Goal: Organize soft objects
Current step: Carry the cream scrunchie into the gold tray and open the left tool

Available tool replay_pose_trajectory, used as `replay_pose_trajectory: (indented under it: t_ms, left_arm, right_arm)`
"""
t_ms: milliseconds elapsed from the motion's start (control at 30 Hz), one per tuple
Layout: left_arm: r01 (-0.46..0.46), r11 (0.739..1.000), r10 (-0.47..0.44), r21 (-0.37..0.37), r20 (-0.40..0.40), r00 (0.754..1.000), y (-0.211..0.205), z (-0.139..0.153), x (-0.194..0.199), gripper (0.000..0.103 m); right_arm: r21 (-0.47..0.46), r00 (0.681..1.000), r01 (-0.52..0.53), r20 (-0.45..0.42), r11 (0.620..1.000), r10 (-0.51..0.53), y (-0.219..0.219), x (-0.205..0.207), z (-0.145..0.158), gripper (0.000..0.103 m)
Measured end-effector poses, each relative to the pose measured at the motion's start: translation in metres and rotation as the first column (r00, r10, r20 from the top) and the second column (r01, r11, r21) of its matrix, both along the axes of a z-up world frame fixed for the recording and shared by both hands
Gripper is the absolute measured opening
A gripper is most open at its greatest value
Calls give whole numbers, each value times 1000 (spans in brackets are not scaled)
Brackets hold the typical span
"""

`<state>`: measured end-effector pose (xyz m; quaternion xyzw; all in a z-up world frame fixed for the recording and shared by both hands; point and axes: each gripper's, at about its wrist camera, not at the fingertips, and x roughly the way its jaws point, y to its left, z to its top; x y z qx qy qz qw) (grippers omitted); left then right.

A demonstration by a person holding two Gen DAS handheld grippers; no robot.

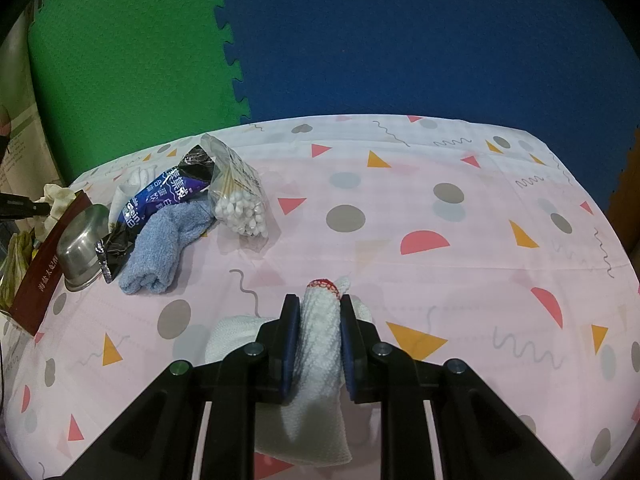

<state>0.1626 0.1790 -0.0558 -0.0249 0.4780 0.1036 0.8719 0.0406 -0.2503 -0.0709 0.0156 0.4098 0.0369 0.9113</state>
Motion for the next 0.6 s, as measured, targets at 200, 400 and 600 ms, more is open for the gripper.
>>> replay_pose_trajectory:
  t_ms: [200,400,600]
  left_arm:
    - [-5,1000,6,13,-23,1000,0,-7,1,17]
    - [11,1000,-11,22,0,1000,-3,0,-8,29]
    - [22,999,-24,45,56,998,-11,17,-28,36]
  right_arm:
    - [1,1000,0,0,1000,0,0,0,0,20]
    - [0,1000,0,0,1000,0,0,0,0,20]
    - [-1,1000,0,0,1000,0,0,0,0,20]
